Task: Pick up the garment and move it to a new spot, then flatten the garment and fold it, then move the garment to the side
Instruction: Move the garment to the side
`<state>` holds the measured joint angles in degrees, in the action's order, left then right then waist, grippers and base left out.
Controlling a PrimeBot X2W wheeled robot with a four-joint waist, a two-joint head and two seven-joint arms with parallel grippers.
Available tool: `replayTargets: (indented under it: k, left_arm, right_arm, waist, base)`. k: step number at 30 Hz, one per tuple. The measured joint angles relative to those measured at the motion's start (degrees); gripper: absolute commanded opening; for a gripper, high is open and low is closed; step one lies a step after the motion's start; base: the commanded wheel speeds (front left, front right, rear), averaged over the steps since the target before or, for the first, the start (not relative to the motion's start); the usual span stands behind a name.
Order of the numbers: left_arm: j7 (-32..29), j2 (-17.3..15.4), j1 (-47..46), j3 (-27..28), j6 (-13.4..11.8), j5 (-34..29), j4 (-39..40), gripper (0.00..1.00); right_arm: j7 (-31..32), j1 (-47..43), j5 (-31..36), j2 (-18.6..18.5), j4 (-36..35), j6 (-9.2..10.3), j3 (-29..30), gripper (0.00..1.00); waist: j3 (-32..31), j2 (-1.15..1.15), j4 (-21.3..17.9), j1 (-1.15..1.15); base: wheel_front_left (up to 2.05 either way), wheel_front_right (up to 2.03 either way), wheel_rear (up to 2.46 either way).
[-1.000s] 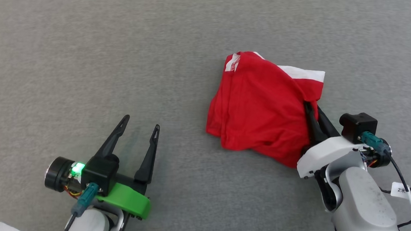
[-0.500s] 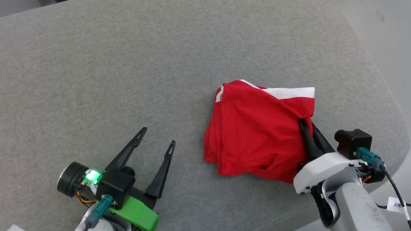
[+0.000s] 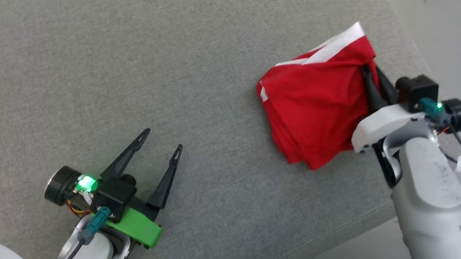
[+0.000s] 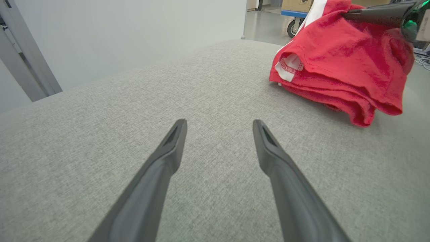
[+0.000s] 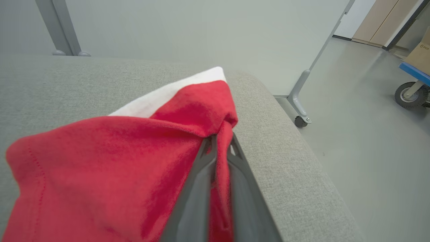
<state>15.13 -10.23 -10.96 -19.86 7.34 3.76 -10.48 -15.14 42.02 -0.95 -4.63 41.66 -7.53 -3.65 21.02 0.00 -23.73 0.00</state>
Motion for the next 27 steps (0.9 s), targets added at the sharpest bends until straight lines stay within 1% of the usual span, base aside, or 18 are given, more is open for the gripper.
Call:
replayTargets:
  k: [4,7,9,12,14,17,18,19,20,23,25,27]
  left_arm:
    - [0.0,-1.18,-2.13,-0.19,0.0,0.15,0.81,1.0]
    - [0.0,-1.79,-4.06,-1.21,0.0,0.33,1.02,1.0]
    - [0.01,-1.98,-5.42,-1.78,0.01,0.48,1.16,1.0]
    - [0.02,-1.97,-6.91,-1.3,0.01,0.57,1.3,1.0]
    - [0.04,-1.86,-7.43,-1.11,0.02,0.59,1.23,1.0]
    - [0.07,-1.23,-8.29,-0.86,0.04,0.74,1.27,1.0]
    - [0.07,-1.12,-8.5,-0.86,0.05,0.74,1.3,1.0]
    - [0.07,-1.0,-8.61,-0.8,0.05,0.74,1.26,1.0]
    - [0.08,-0.82,-8.72,-0.74,0.05,0.75,1.22,1.0]
    - [0.08,-0.2,-8.75,-0.2,0.05,0.9,0.88,1.0]
    - [0.07,0.13,-8.5,0.44,0.05,0.99,0.52,1.0]
    - [0.05,0.52,-7.93,1.46,0.05,0.99,-0.1,1.0]
  right_arm:
    - [0.0,6.03,3.74,-2.78,3.23,0.0,2.99,0.0]
    - [0.0,9.54,7.04,-6.27,6.12,0.0,6.69,0.0]
    - [0.29,11.5,9.8,-8.9,7.64,0.0,9.82,0.0]
    - [0.55,13.66,12.96,-11.47,8.62,0.0,15.19,0.0]
    - [0.6,14.65,15.28,-12.38,8.47,0.0,18.25,0.0]
    - [0.83,15.67,18.69,-12.81,8.24,0.0,22.78,0.0]
    - [0.83,15.86,19.56,-12.89,8.03,0.0,24.13,0.21]
    - [0.81,16.01,20.73,-12.87,7.49,0.0,25.71,0.58]
    - [0.75,16.06,21.74,-12.69,7.0,0.0,27.26,1.0]
    - [0.47,16.05,23.75,-10.95,5.14,0.0,30.84,1.0]
    - [0.33,16.0,24.26,-9.14,3.74,0.0,31.77,1.0]
    - [0.18,15.66,23.72,-6.69,1.11,0.0,30.85,1.0]
  waist:
    - [2.81,0.0,2.06,0.0]
    - [4.99,0.0,4.35,0.0]
    - [6.48,0.0,6.02,0.0]
    - [8.37,0.0,8.25,0.0]
    - [9.43,0.0,9.6,0.0]
    - [10.89,0.0,11.51,0.0]
    - [11.21,0.0,11.97,0.0]
    - [11.53,0.0,12.49,0.0]
    - [11.75,0.0,13.0,0.0]
    - [11.66,0.0,14.08,0.0]
    - [11.0,0.0,14.45,0.0]
    - [9.95,0.0,14.78,0.0]
  base:
    - [0.0,0.0,0.0]
    - [0.0,0.0,0.0]
    - [0.0,0.0,0.0]
    - [0.0,0.0,0.0]
    - [0.0,0.0,0.0]
    - [0.0,0.0,0.0]
    - [0.0,0.0,0.0]
    - [0.0,0.0,0.0]
    - [0.0,0.0,0.0]
    - [0.0,0.0,0.0]
    - [0.0,0.0,0.0]
    - [0.0,0.0,0.0]
